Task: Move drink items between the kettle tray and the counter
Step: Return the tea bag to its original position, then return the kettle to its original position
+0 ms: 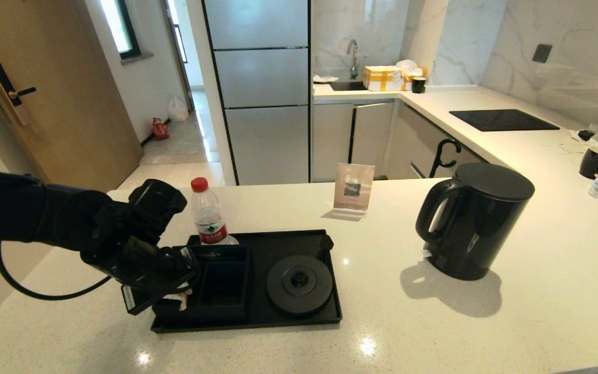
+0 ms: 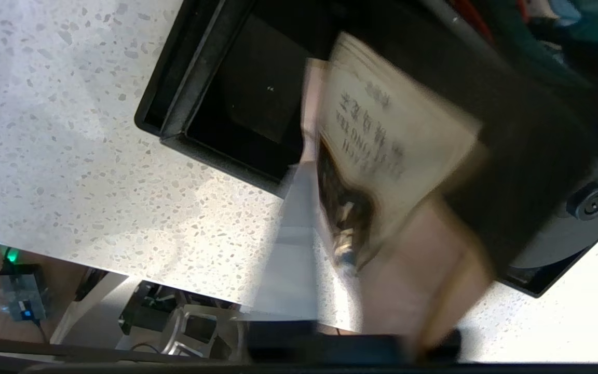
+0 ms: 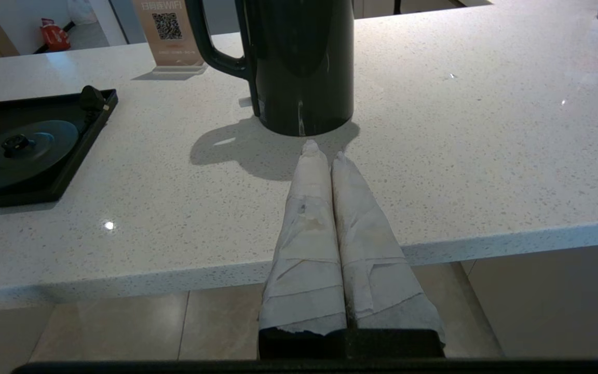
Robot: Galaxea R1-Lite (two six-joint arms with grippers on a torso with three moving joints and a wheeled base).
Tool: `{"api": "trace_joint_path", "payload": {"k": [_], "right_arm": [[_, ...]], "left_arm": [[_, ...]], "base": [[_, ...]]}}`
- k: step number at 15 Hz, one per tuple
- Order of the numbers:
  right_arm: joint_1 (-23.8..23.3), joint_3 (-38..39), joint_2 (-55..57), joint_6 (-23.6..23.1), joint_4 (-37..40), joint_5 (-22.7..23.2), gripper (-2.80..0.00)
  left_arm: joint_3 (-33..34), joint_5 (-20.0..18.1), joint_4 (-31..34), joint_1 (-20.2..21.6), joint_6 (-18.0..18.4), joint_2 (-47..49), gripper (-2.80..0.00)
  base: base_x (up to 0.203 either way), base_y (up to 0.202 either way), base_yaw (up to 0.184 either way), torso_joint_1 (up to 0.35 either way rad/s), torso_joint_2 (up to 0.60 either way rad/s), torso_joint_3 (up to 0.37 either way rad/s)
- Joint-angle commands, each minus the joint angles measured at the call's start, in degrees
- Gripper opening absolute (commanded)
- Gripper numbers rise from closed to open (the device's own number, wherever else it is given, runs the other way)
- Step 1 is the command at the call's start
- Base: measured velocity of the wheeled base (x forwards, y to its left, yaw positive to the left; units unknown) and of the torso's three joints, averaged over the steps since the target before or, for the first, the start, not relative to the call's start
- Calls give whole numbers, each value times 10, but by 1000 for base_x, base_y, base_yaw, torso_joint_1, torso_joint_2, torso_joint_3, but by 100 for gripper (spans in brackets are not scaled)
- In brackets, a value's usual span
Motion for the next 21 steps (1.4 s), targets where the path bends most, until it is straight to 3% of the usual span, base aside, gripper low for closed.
{"api": "trace_joint_path", "payload": {"k": [1,15,21], "right_arm": [[0,0,1,0,0,0,-280],[0,0,1,0,0,0,-280],[0,0,1,0,0,0,-280]], "left_arm": [[1,1,2,0,-3,-2,0],[-2,-2,2,5,-2,-48,0],[-8,-29,9,15,17,-213,0]], "base": [[0,0,0,0,0,0],[0,0,0,0,0,0],[0,0,0,0,0,0]]}}
